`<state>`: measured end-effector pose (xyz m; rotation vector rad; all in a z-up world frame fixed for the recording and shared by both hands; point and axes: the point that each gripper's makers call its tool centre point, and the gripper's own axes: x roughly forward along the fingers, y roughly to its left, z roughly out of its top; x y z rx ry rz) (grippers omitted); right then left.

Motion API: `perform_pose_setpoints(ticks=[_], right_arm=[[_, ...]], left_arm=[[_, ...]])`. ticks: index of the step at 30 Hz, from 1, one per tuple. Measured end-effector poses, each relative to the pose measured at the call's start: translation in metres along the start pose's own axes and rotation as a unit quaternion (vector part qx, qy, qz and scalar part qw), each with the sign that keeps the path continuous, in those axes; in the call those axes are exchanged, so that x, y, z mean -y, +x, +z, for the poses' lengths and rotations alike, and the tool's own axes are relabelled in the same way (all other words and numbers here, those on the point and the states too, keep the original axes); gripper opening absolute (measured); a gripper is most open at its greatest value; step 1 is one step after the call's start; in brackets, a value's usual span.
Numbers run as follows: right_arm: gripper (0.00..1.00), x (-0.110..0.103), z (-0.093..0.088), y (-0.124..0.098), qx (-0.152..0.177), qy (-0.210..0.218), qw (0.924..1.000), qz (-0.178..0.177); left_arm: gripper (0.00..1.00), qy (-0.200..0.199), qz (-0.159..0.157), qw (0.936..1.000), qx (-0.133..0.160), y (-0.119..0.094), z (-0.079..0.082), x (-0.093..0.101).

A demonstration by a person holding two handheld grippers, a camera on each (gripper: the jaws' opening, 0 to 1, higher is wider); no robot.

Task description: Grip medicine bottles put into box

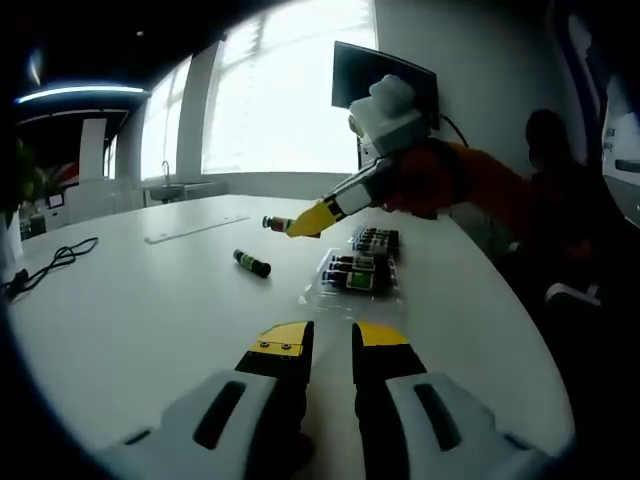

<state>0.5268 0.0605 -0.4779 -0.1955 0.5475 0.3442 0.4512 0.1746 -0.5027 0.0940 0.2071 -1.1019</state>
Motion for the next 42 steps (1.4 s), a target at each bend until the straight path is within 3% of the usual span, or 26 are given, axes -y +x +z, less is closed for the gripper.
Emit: perform_pose_setpoints(ticks=[6,12,31,42], right_arm=[[0.07,-0.012,-0.007,-0.015,0.011,0.01,0.9999,0.005],[0.07,-0.022,-0.022,-0.021,0.002,0.02,0.9997,0.011],[0.07,-0.059,-0.048,-0.037,-0.016,0.024,0.9994,0.019],[0.08,-0.058,-0.053,-0.037,-0.027,0.046,0.9986,-0.004]], left_arm=[[0.1,0.001,-0.002,1.0,-0.001,0.0,0.0,0.001],[0.1,0.002,-0.001,1.0,0.0,0.0,0.0,0.0],[0.1,0.002,0.001,1.0,-0.001,0.0,0.0,-0.001],[0.1,0.003,0.002,1.0,-0.001,0.0,0.0,-0.001]])
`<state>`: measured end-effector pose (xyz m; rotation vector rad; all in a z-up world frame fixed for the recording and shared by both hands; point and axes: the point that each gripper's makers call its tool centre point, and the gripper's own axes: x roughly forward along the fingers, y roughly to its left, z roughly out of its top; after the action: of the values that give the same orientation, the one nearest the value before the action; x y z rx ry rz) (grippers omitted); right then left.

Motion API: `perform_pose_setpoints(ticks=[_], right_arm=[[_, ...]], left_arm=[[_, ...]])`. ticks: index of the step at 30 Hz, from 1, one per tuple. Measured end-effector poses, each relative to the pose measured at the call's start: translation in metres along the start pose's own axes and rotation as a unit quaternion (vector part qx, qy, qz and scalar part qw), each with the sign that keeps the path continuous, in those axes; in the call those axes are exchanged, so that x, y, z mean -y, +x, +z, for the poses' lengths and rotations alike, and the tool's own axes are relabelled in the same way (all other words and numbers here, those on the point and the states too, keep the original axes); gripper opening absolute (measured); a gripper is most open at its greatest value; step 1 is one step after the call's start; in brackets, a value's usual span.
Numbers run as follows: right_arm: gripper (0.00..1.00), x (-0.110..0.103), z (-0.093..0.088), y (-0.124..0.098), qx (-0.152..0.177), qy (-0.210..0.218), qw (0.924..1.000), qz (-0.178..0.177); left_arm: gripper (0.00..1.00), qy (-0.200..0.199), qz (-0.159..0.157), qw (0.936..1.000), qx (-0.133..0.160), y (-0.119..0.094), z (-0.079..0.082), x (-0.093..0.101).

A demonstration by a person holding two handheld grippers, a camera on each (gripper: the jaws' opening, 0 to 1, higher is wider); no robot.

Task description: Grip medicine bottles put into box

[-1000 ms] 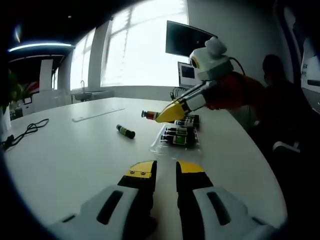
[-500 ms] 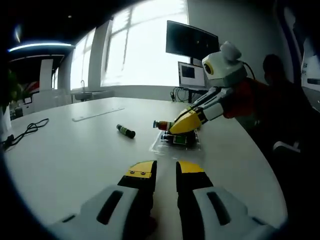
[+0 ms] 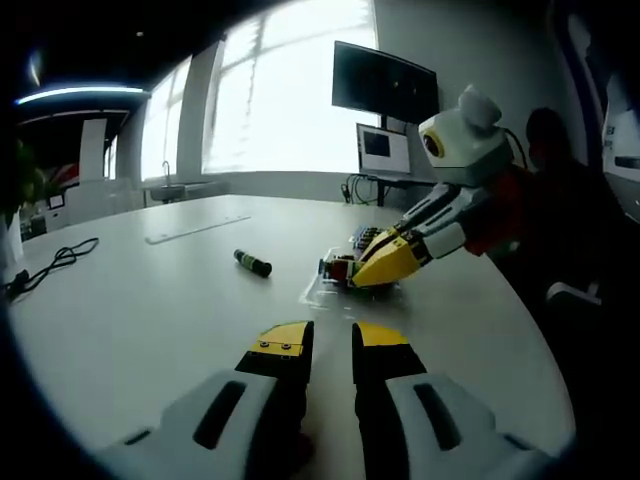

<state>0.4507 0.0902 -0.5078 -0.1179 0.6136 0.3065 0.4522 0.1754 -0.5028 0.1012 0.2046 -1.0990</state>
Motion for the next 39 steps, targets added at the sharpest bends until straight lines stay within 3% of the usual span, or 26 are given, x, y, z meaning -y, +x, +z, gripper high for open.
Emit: perform_pose_setpoints(ticks=[19,28,31,34,39], right_arm=[[0.08,-0.008,-0.005,0.002,-0.008,-0.018,0.9998,-0.001],[0.07,-0.006,0.006,-0.004,0.001,-0.029,0.9994,0.016],[0.05,-0.009,0.008,-0.005,-0.014,-0.065,0.9968,0.045],[0.04,-0.017,0.008,-0.005,-0.038,-0.07,0.9937,0.078],[0.04,-0.015,0.009,-0.004,-0.085,-0.103,0.9863,0.097]], left_arm=[[0.1,0.001,0.0,1.0,-0.001,-0.001,-0.001,0.0],[0.1,0.0,0.001,1.0,-0.003,-0.001,-0.002,-0.001],[0.1,0.0,0.002,1.0,-0.002,-0.001,-0.002,-0.001],[0.1,0.001,0.001,1.0,-0.003,-0.001,-0.002,-0.001],[0.1,0.002,0.002,1.0,-0.002,-0.001,-0.001,-0.001]])
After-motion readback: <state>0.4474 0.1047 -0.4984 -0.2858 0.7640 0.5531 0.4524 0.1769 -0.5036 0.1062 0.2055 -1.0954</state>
